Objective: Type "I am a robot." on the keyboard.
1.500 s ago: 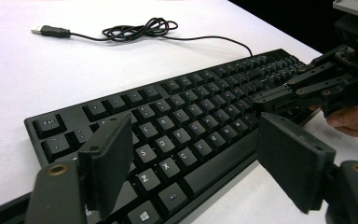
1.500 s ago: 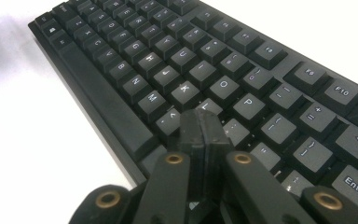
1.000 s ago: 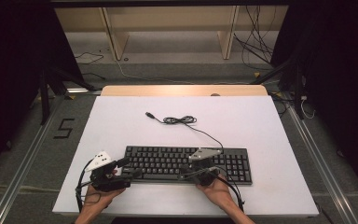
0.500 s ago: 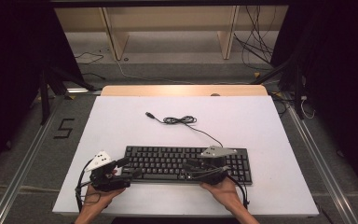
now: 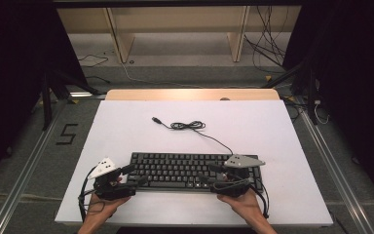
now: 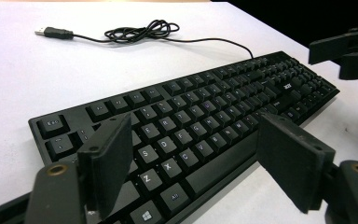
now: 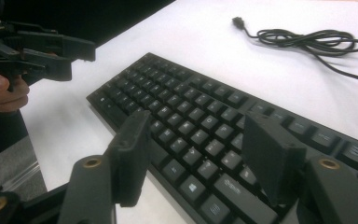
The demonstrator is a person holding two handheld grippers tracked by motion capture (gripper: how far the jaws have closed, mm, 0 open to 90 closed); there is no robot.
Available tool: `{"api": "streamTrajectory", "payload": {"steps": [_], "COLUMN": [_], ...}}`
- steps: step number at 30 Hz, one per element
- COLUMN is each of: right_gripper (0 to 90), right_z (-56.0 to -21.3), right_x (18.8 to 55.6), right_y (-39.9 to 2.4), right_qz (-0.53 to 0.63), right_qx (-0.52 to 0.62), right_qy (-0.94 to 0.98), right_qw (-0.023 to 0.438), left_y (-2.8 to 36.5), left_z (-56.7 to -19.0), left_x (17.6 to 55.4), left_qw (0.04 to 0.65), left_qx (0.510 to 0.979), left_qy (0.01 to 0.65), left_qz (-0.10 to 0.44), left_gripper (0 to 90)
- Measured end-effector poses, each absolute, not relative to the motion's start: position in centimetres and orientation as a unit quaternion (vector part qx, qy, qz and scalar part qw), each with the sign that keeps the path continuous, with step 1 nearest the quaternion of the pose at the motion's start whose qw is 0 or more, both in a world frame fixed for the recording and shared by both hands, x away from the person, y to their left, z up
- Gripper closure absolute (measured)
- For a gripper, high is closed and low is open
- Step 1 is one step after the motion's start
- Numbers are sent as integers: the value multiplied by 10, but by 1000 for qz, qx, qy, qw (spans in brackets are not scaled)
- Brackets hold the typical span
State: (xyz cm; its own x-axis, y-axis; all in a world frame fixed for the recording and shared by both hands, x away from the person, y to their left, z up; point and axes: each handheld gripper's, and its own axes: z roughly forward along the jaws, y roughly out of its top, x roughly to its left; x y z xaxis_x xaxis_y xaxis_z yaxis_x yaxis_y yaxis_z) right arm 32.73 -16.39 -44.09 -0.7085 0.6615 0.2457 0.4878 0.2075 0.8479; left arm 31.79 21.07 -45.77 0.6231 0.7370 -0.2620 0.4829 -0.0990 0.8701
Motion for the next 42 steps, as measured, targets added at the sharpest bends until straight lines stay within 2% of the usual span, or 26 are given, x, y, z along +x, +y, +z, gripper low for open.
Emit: {"api": "streamTrajectory", "payload": {"steps": [10,30,42], "right_gripper": [382,354,332], "right_z": [-440,-443,-444], "right_x": [313,296,295], "right_y": [-187,-217,-221], "right_qz": [514,512,510], "right_qx": [384,383,389], "right_qy": [760,755,752], "right_qw": [110,146,150], "left_y": [210,216,215], "left_z": [-457,-456,-456], "left_x": [317,312,312], "left_qw": [526,530,530], "left_qx": [732,728,729], "left_qy": [417,418,417], "left_qz": [119,122,121], "left_gripper": [267,267,267]}}
